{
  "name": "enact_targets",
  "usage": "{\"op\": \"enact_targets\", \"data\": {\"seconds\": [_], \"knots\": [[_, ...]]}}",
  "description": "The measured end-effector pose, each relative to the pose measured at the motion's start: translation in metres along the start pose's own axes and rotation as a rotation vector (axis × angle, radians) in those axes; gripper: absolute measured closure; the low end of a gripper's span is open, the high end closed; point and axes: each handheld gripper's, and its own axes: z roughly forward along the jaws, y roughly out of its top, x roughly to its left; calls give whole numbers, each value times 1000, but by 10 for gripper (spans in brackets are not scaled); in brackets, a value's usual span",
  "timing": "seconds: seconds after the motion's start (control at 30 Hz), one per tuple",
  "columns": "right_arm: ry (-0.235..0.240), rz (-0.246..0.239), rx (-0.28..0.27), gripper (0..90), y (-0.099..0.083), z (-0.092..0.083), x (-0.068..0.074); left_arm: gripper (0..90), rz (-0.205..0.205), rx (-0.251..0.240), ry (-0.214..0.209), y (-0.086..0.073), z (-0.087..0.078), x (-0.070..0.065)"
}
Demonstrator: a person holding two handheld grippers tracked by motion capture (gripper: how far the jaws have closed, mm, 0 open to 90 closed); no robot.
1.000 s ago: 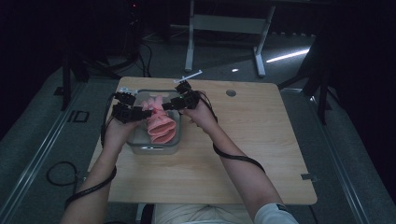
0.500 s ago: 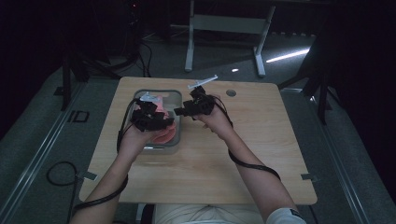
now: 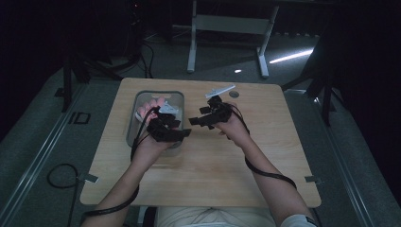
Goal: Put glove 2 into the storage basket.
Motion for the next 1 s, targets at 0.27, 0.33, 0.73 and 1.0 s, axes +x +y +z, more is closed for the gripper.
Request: {"op": "enact_targets", "data": {"seconds": [0.27,0.33,0.73,1.0], "knots": [[-20,-43,8,163,-26,-7,-2,219,70,34,-16,-6,21,-26],[-26,-47,10,163,-33,-7,-3,216,72,32,-27,-8,25,-30],[-42,-67,12,160,-75,-9,-6,48,91,10,-89,-26,42,-49],[-54,-89,30,156,-98,-5,-4,17,130,-5,-89,-42,53,-59]]}}
